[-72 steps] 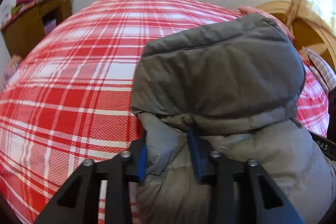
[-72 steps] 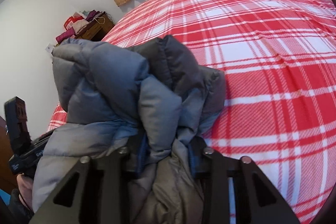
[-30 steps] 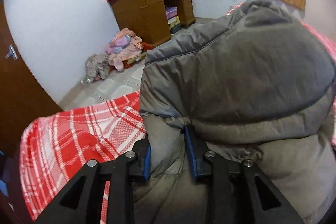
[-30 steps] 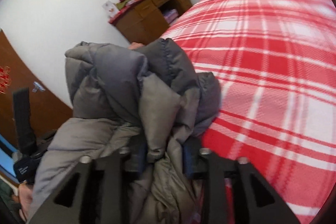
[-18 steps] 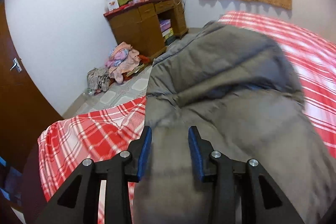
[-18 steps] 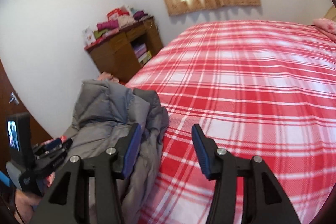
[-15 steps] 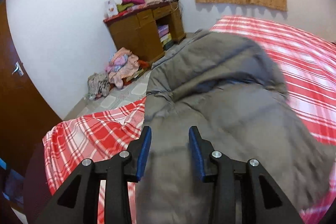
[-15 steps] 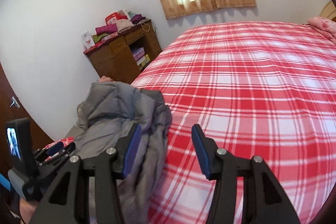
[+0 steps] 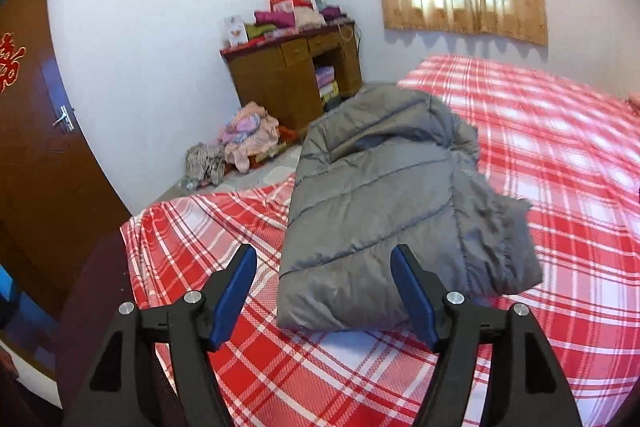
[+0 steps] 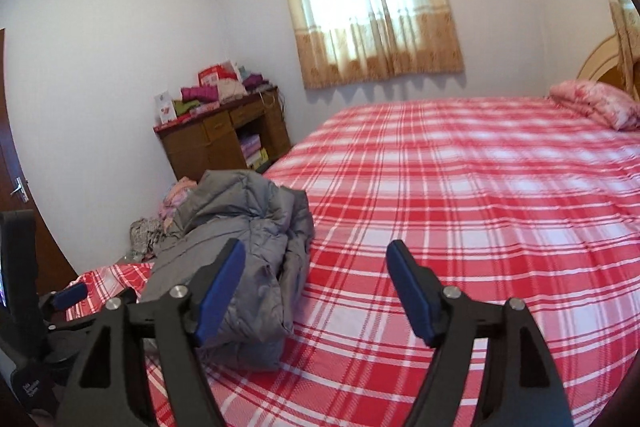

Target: Fold large clothes

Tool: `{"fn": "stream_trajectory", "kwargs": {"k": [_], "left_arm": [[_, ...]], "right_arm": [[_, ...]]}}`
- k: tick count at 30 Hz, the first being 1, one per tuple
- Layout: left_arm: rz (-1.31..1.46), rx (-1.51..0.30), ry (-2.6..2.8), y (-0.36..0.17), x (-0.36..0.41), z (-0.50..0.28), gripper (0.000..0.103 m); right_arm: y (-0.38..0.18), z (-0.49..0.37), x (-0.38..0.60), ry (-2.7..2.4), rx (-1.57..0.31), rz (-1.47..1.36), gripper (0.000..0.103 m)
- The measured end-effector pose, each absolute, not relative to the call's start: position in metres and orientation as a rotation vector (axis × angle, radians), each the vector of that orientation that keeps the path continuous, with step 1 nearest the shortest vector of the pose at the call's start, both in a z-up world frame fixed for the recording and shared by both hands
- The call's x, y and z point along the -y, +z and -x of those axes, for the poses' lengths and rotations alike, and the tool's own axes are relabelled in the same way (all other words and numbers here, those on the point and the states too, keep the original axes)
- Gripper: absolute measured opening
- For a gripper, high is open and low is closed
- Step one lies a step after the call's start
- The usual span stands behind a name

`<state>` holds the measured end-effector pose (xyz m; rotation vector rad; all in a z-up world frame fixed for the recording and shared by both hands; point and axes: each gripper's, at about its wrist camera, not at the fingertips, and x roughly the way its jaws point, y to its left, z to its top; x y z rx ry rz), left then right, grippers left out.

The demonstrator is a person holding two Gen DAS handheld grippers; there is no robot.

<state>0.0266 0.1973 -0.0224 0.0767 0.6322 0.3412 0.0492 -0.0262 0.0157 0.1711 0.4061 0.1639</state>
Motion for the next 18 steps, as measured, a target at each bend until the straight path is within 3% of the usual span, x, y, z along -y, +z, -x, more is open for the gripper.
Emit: {"fn": "stream_trajectory", "kwargs": {"k": [18], "left_arm": [[-0.076,-0.476,0.283,0.032,-0.178,0.031,0.071]], "right_arm": [[0.059,-0.007,0.023,0.164,-0.248,-0.158,0.079]]}}
